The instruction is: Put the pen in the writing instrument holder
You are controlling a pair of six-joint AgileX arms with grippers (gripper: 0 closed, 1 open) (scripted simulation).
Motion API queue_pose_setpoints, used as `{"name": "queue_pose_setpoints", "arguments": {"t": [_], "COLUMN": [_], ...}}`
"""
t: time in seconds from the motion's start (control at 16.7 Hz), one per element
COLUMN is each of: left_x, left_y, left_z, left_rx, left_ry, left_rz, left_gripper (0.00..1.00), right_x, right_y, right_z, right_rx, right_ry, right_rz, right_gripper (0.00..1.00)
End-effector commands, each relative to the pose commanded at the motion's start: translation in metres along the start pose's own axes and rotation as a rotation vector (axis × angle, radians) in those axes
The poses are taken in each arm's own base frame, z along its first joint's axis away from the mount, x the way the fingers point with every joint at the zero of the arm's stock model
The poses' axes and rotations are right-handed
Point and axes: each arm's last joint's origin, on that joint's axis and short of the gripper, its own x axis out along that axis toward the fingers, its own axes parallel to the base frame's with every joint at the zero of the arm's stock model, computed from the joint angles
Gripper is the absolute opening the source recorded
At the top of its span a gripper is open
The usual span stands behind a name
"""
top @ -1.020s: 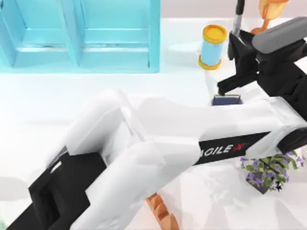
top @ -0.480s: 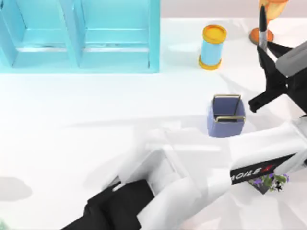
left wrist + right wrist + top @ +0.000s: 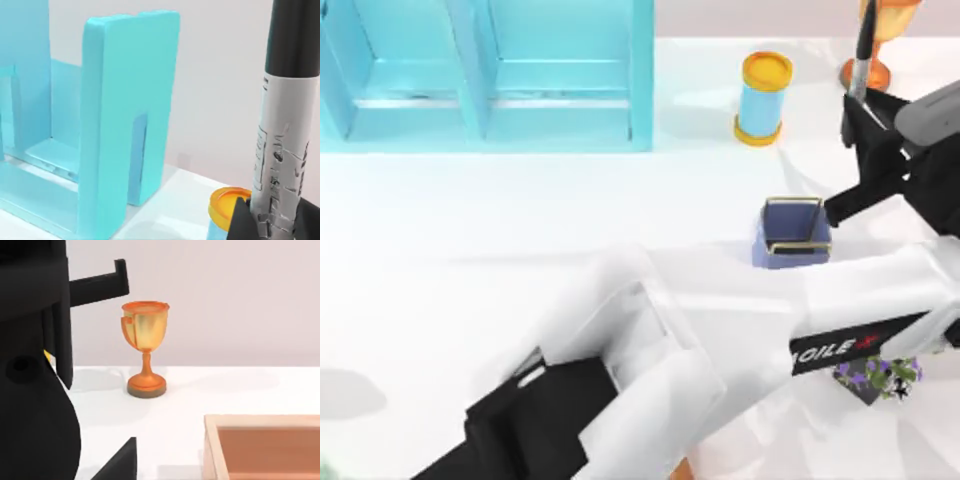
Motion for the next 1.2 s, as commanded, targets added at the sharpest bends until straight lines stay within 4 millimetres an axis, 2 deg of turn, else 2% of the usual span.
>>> {"name": "queue_pose_setpoints", "arguments": {"t": [0.18,0.42,1.2], "left_x": [-0.0022,-0.0027,-0.0027], "left_y": [0.0094,0.0099,0.0099], "left_z": [-0.0026,-0.003,-0.003], "left_rx": [0.083,0.089,0.089], "left_ry": [-0.008,-0.009,-0.009], "left_rz": [0.012,0.011,0.011], "left_gripper": [0.0,0.0,0.98], "right_x": [0.0,0.0,0.0], "right_y": [0.0,0.0,0.0], "right_z": [0.0,0.0,0.0], "right_rx": [0.0,0.0,0.0], "right_ry": [0.0,0.0,0.0], "right_rz": [0.0,0.0,0.0], "right_gripper": [1.0,1.0,1.0]}}
